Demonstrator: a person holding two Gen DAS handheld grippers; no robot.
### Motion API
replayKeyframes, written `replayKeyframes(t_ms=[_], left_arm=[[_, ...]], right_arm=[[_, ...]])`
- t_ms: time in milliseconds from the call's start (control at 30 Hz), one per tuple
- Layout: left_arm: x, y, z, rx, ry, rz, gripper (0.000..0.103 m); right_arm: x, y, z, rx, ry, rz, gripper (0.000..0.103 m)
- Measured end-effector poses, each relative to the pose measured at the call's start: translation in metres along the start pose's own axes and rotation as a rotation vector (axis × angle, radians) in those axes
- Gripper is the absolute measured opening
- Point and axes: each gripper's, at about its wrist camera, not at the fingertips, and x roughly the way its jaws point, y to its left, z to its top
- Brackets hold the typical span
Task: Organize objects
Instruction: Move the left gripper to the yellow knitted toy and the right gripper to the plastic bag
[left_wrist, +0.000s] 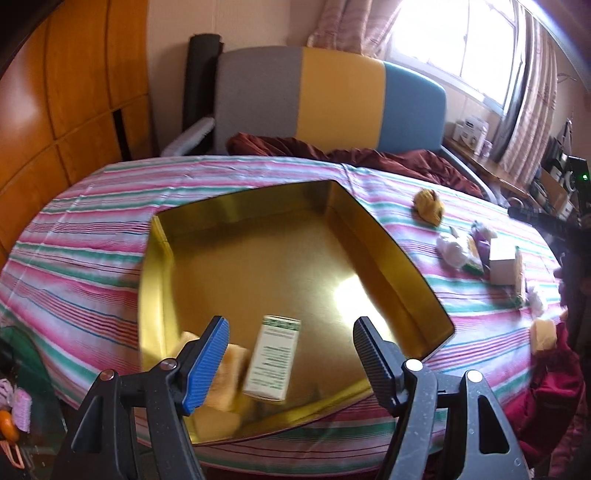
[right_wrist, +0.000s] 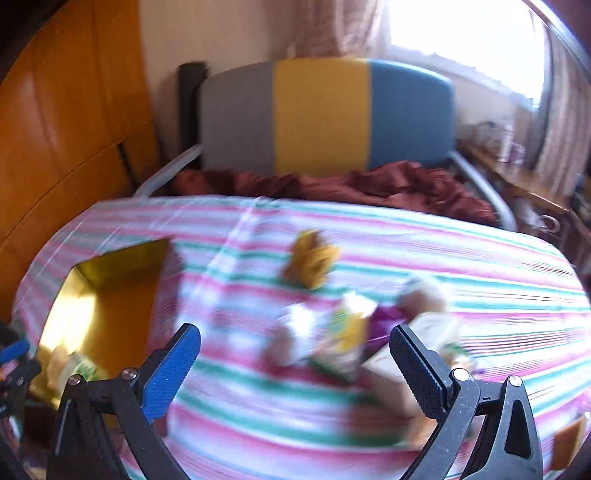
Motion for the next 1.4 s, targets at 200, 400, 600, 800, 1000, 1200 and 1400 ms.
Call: replayKeyframes(t_ms=[200,400,600,800,1000,1200,1400], left_arm=[[0.005,-0.025,0.023,0.015,0.005,-0.139,0.071],[0.026,-0.069,0.05,0.04,0.033,-0.285,0.081],[0.054,-0.127,0.076,0.126,0.048,-0.348,0.085],[0.092,-0.167,0.101,0.158,0.103,-0.358,0.1],[0.134,-0.195,0.134,0.162,0.127,-0.303,0.1],[0.179,-0.223,0.165,0.207,0.126,-0.232,0.1],[0.234,-0.242,0.184,0.206,0.174,-0.214,0.1]], right_arm=[[0.011,-0.093,0.002,0.185,-0.042,-0.144,0.103],[0.013,-0.162,-0.014,0.483,-0.03,-0.103,0.103],[0.01,-0.169,-0.02,0.557,-0.02,-0.045,0.103],[0.01,-0.175,-0.024,0.617,-0.005,0.013,0.103],[0.005,-0.178,-0.026,0.657,-0.024,0.081,0.103],[0.014,-0.179,-0.029,0.693,0.014,0.167,0.103],[0.029,-0.177,-0.032,0.703,0.069,0.232,0.103]])
